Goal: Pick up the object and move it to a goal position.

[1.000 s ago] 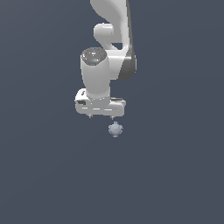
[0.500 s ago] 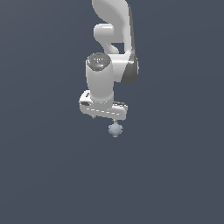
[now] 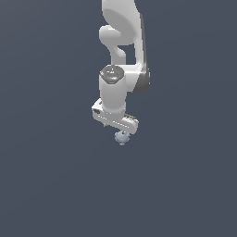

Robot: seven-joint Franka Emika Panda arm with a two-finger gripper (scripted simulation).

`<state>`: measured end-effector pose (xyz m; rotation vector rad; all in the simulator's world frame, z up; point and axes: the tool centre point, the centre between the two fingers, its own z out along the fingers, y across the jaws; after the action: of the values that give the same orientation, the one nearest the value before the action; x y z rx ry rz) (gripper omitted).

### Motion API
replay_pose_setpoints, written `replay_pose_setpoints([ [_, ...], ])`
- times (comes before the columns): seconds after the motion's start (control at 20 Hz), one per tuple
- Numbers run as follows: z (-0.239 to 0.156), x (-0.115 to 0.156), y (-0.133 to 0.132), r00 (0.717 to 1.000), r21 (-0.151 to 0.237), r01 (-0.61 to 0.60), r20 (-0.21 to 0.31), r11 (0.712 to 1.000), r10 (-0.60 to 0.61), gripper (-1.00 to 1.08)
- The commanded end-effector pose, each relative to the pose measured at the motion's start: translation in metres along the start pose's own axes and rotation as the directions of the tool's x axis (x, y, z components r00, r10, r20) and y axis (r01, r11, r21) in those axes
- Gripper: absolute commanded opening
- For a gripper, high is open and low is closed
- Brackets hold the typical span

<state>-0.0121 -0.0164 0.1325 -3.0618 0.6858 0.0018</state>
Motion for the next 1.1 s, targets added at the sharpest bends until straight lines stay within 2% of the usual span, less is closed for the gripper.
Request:
replay_pose_setpoints([
  [0.0, 0.008, -0.003, -0.004, 0.998, 0.000, -0.061, 0.000, 0.998, 0.061, 1.00],
  [0.55, 0.034, -0.017, -0.018, 0.960, -0.002, -0.278, -0.002, 0.960, 0.278, 1.00],
  [1.05, 0.043, -0.021, -0.023, 0.937, -0.003, -0.349, -0.003, 0.937, 0.349, 1.00],
])
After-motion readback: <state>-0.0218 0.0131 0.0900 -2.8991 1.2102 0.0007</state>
